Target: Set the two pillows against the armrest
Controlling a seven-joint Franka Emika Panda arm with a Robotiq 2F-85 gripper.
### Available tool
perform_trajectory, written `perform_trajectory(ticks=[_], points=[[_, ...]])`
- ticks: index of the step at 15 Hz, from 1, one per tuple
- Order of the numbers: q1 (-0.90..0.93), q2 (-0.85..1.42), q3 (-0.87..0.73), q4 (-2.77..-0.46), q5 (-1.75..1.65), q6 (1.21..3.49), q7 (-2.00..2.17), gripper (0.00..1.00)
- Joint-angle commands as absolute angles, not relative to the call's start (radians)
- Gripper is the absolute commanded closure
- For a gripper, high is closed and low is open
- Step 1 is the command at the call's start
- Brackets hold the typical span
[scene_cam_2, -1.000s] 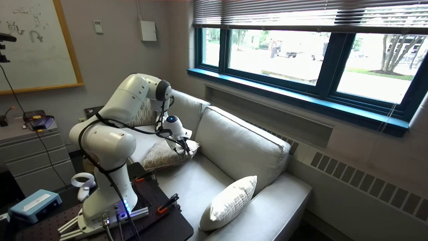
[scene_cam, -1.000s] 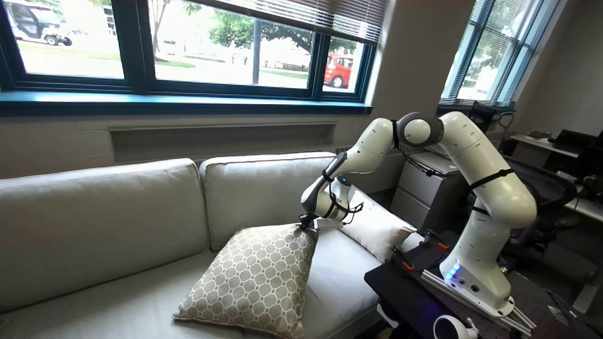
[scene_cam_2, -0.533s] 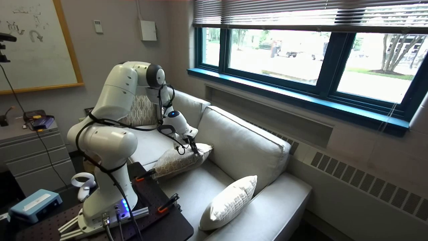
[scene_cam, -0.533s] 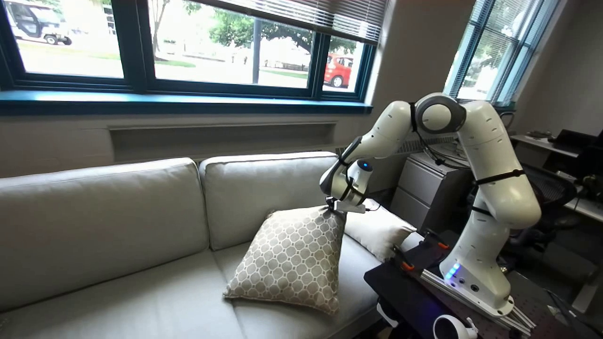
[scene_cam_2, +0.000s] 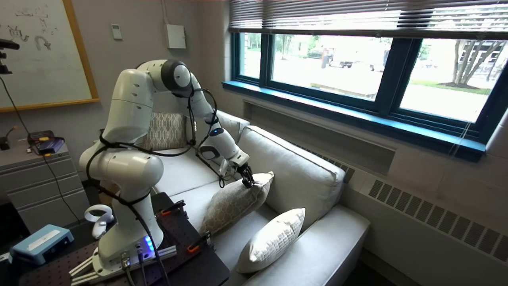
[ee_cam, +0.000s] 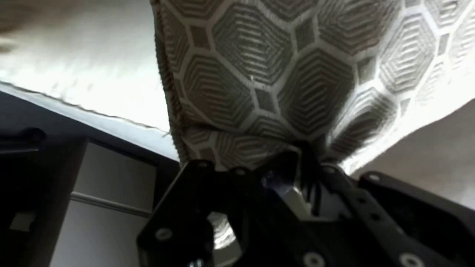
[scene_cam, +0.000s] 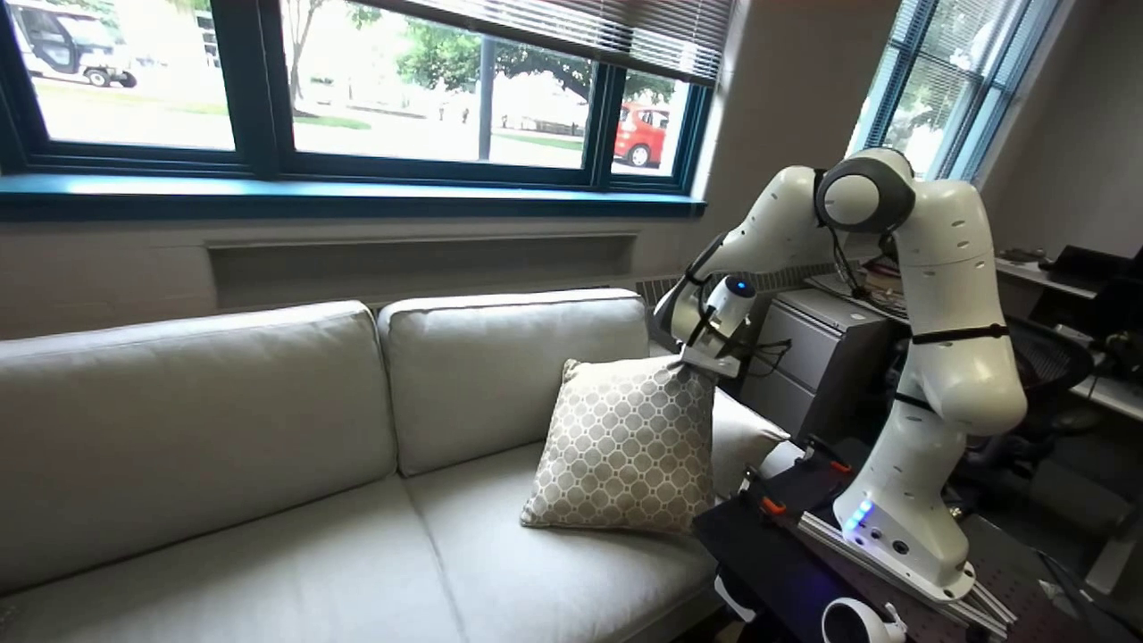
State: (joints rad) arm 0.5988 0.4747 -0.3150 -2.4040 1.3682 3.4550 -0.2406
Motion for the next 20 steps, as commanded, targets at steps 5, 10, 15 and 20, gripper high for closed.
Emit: perform_trajectory(ticks=[5,10,15,20], points=[[0.604,0.314,-0.519,-2.523,1.355,3.513,-0.069,0.99],[0.644,0.421,-0.558,-2.492,1.361,3.476,0.171,0.99],[0.437,0.564,-0.273,-2.418,1.344,3.474,0.343,0.99],[0.306,0.685,-0.109,-2.374,1.198,3.438,0.463,0.70]])
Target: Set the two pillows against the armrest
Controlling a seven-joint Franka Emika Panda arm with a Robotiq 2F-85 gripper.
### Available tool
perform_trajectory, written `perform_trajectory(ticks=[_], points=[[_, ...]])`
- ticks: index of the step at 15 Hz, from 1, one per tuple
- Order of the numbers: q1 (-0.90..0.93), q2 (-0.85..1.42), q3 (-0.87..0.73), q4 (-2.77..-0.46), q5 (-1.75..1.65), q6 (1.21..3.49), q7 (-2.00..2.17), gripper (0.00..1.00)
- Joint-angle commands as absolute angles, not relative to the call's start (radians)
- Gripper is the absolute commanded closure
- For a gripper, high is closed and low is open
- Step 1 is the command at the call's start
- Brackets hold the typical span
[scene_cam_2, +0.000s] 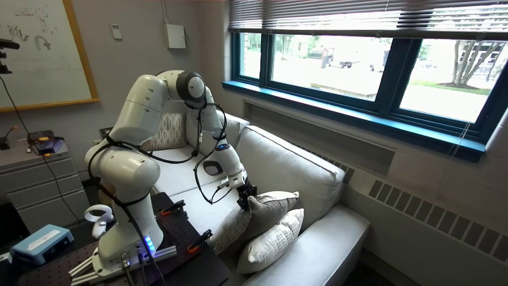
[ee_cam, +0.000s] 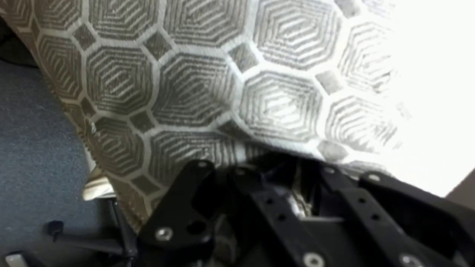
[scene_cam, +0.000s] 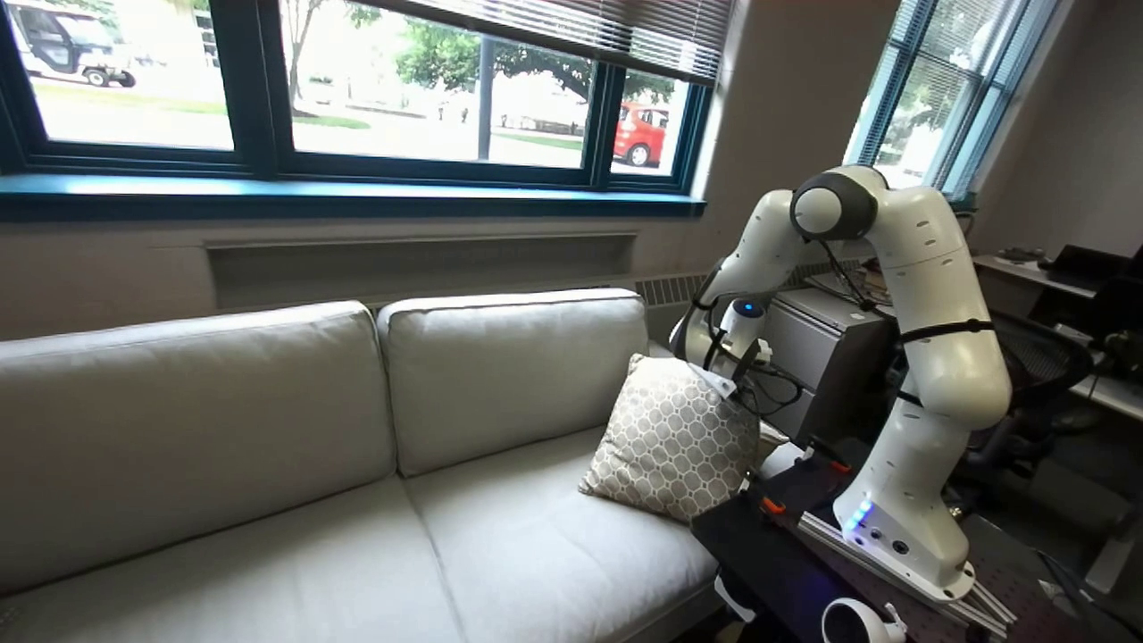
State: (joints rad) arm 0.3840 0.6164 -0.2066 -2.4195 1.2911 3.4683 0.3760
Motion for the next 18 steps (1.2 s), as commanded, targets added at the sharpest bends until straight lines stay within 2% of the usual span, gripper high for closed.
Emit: perform_trajectory(ticks=[1,4,6,10,11,18], points=[[0.268,0.695,-0.076,-2.374,1.152,3.449,0.481,0.70],[0.206,0.696,-0.030,-2.403,1.076,3.476,0.484,0.52],[0.230,0.681,-0.059,-2.427,1.082,3.480,0.464,0.37],[0.467,0.640,-0.243,-2.493,1.188,3.480,0.382,0.05],[0.544,0.629,-0.301,-2.508,1.225,3.479,0.335,0.00],[1.095,0.763,-0.711,-2.501,1.625,3.463,-0.033,0.00]])
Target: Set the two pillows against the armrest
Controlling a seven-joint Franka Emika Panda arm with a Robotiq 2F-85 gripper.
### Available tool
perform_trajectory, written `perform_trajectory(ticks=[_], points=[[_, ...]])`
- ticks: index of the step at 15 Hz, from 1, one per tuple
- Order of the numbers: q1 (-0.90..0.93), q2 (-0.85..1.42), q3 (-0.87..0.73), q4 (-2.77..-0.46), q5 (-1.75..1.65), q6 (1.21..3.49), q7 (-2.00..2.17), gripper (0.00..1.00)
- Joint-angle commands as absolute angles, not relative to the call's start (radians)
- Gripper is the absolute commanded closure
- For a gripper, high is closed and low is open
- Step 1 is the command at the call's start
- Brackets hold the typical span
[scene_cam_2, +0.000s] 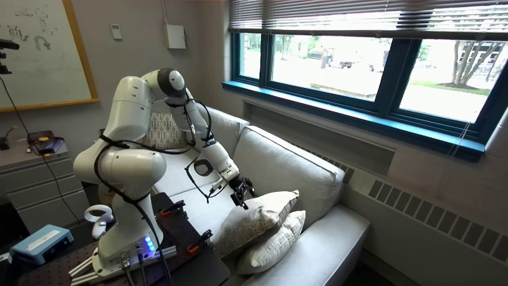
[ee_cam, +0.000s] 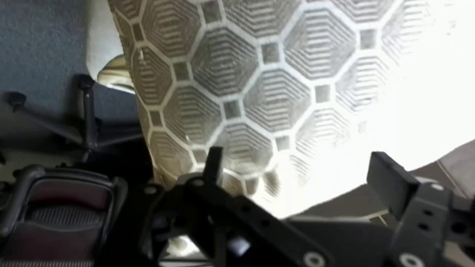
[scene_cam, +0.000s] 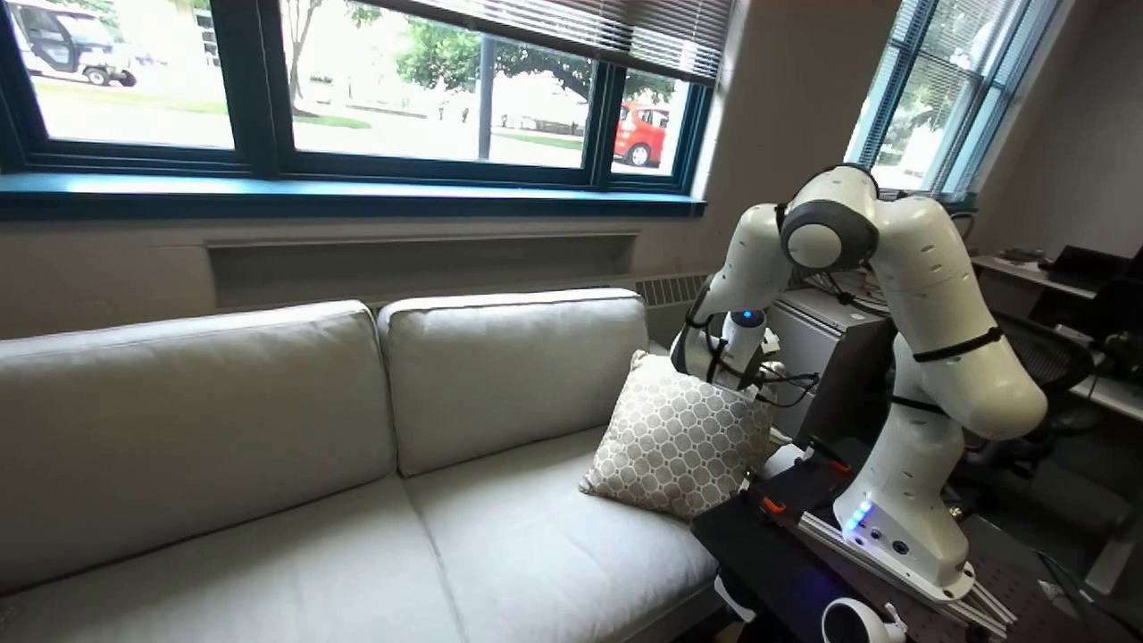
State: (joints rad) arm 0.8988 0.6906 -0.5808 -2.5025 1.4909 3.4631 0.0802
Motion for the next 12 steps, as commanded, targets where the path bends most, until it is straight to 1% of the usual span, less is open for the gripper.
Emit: perform_trajectory(ticks=[1,2,4,7,10,11,12], points=[[1.174,0.778,-0.755,-2.512,1.680,3.462,-0.075,0.00],[1.236,0.790,-0.790,-2.515,1.726,3.461,-0.126,0.00],[1.277,0.775,-0.811,-2.495,1.738,3.461,-0.263,0.00],[1.240,0.701,-0.768,-2.413,1.658,3.460,-0.397,0.00],[1.221,0.752,-0.757,-2.282,1.578,3.368,-0.442,0.00],[1.112,0.697,-0.658,-2.264,1.406,3.410,-0.361,0.00],[1.187,0.798,-0.742,-2.191,1.470,3.283,-0.431,0.00]])
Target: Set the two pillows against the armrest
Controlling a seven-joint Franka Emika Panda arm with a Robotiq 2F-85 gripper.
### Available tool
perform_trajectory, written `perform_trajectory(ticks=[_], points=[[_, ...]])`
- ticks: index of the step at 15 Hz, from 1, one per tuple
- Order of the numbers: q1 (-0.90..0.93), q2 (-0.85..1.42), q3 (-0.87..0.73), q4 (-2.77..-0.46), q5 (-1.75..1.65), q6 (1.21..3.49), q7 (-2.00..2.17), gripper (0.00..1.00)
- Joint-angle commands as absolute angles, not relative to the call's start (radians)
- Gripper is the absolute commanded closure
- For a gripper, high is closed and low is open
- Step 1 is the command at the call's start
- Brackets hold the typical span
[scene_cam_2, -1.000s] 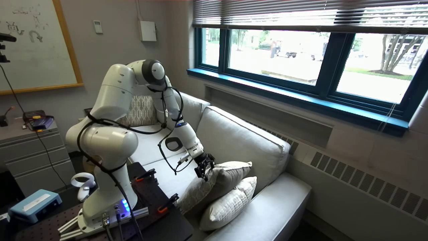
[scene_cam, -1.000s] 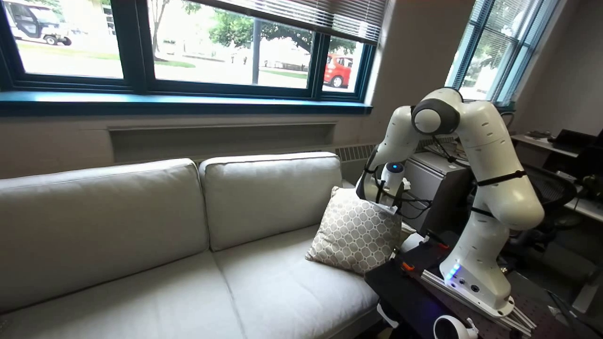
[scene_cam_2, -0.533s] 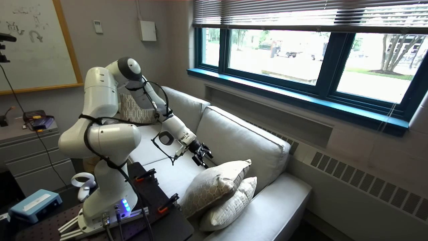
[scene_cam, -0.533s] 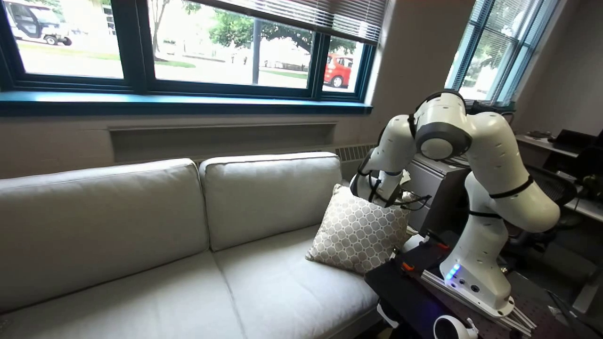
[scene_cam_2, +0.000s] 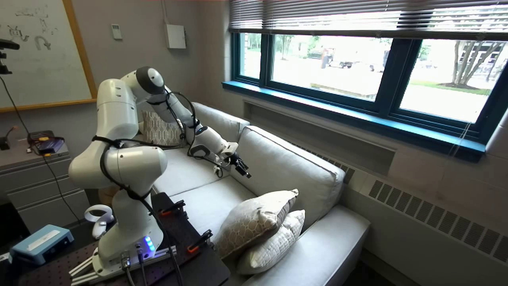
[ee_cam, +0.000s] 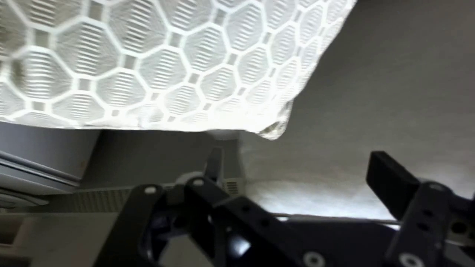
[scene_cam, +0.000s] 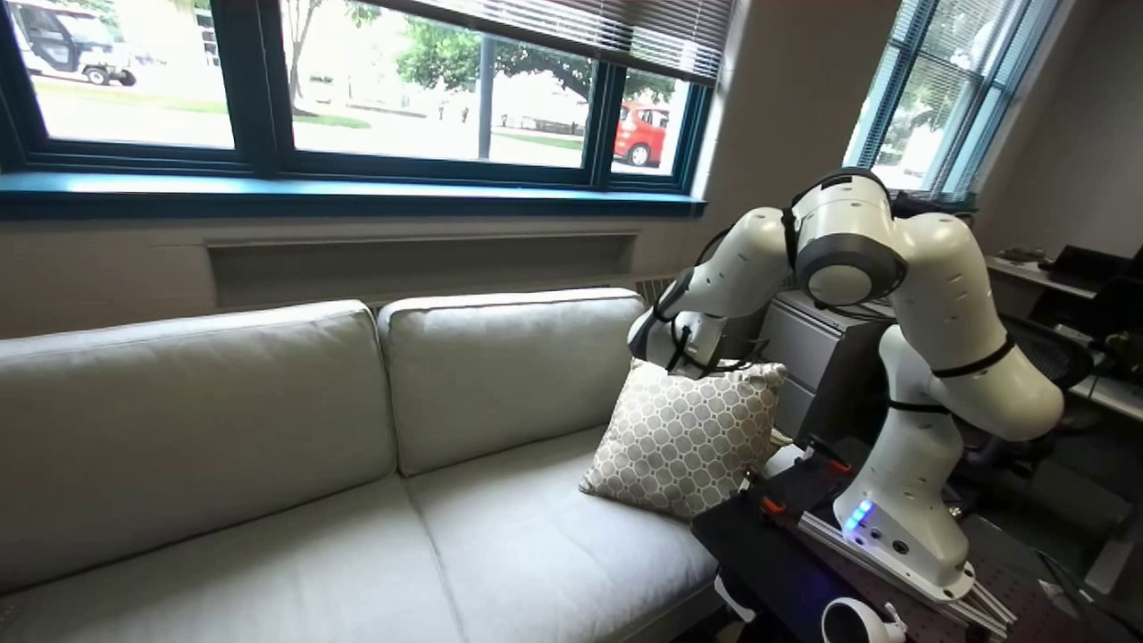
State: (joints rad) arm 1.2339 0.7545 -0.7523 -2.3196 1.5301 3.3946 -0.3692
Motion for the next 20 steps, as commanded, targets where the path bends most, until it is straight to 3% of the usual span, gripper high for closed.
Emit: perform_trajectory(ticks=[1,7,8,10,20], points=[[1.158,0.824,-0.727,-2.144,1.404,3.230,-0.411,0.00],[1.050,0.951,-0.733,-1.938,1.109,2.813,-0.392,0.00],[0.950,0.912,-0.641,-1.922,0.962,2.828,-0.348,0.00],[0.900,0.944,-0.615,-1.882,0.803,2.755,-0.318,0.00],[0.866,1.058,-0.787,-1.907,-0.048,2.537,0.231,0.00]])
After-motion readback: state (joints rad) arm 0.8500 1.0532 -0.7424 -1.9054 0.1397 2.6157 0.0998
